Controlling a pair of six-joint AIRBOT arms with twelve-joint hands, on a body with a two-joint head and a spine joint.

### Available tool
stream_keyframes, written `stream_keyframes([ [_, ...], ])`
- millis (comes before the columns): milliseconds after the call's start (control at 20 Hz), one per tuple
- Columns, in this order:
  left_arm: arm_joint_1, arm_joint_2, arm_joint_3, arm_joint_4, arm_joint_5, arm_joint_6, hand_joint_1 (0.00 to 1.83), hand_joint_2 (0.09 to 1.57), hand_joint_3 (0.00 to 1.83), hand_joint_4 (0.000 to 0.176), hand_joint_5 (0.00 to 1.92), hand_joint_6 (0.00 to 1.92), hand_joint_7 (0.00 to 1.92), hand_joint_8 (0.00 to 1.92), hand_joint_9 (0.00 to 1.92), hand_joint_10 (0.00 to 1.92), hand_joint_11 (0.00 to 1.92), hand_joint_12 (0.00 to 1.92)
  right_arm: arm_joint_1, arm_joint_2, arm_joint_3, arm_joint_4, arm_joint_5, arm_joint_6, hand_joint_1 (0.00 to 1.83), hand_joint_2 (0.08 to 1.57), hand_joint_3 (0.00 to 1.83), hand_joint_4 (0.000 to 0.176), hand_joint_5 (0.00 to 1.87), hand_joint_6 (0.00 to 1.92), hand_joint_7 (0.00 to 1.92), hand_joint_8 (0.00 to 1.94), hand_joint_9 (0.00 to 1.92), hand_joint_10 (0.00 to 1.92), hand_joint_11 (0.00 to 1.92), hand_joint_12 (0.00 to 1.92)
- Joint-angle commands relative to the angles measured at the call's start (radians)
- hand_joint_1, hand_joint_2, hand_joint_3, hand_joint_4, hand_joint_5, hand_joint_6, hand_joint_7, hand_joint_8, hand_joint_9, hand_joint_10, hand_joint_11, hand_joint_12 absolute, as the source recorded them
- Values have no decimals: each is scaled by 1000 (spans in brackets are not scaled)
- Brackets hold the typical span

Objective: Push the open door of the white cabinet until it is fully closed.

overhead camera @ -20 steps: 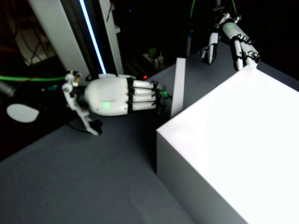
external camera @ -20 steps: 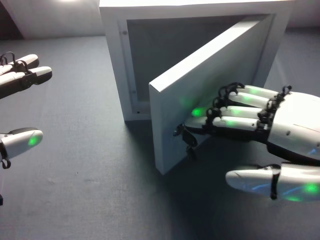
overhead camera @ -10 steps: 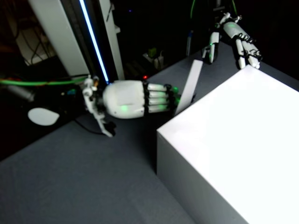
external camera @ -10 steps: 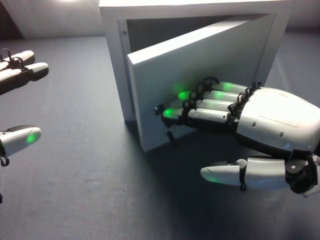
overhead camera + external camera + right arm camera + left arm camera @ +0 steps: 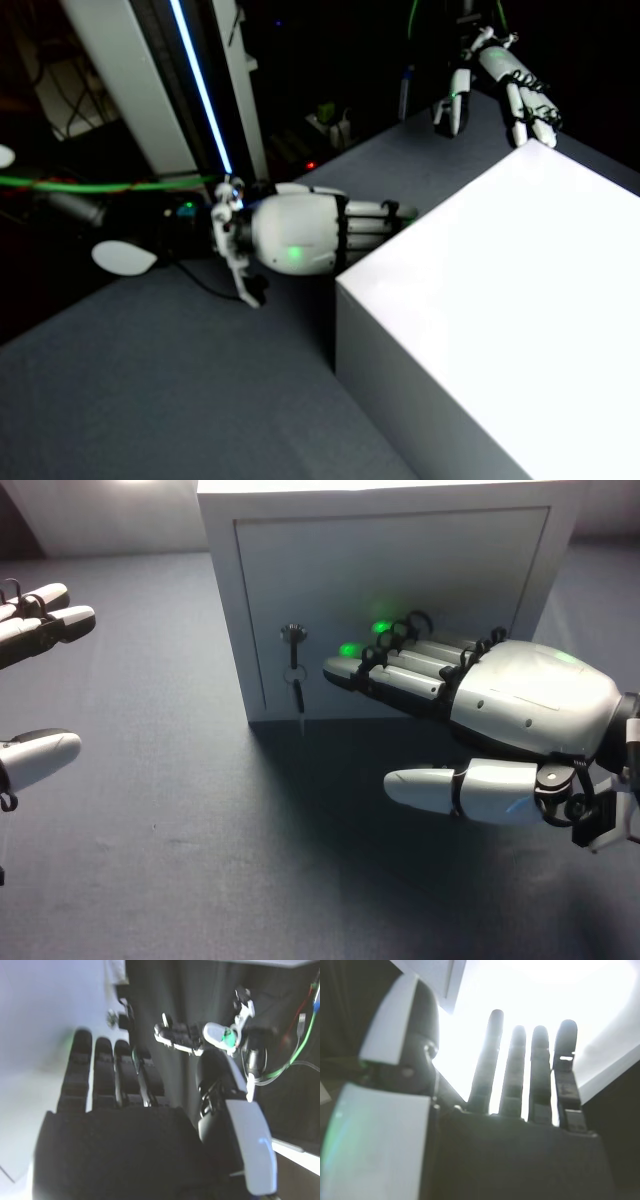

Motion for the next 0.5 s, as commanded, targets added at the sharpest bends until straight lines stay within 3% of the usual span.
stream_keyframes([
  [0,-3,-1,3,-24,-130,-5,519,1264,1,0,300,0,116,0,130,4,0,1019,15,0,-4,12,122,1,118,1366,0,0,0,0,0,0,0,0,0,0],
  [150,-2,-1,2,-25,-133,-6,532,1264,0,0,307,2,116,1,133,4,0,1045,15,1,-15,9,123,2,174,1349,0,0,0,0,0,0,0,0,0,0],
  [300,3,-1,0,-30,-140,-6,525,1264,0,0,305,1,116,1,136,4,0,1055,15,29,-44,-21,155,24,82,1350,0,0,0,0,0,0,28,11,29,17],
  [350,8,-1,-2,-33,-146,-6,535,1257,0,0,317,3,131,3,152,7,0,1098,14,54,-59,-38,175,45,11,1361,0,0,0,0,56,3,122,18,16,331],
  [400,12,0,-3,-35,-150,-6,535,1257,0,0,317,3,131,3,152,7,0,1098,8,62,-65,-46,183,54,11,1361,0,0,0,0,56,3,122,18,16,331],
  [450,20,1,-6,-41,-159,-6,525,1253,0,0,313,1,129,1,142,2,0,1090,-5,83,-82,-58,202,65,84,1341,0,0,63,13,122,12,177,26,2,571],
])
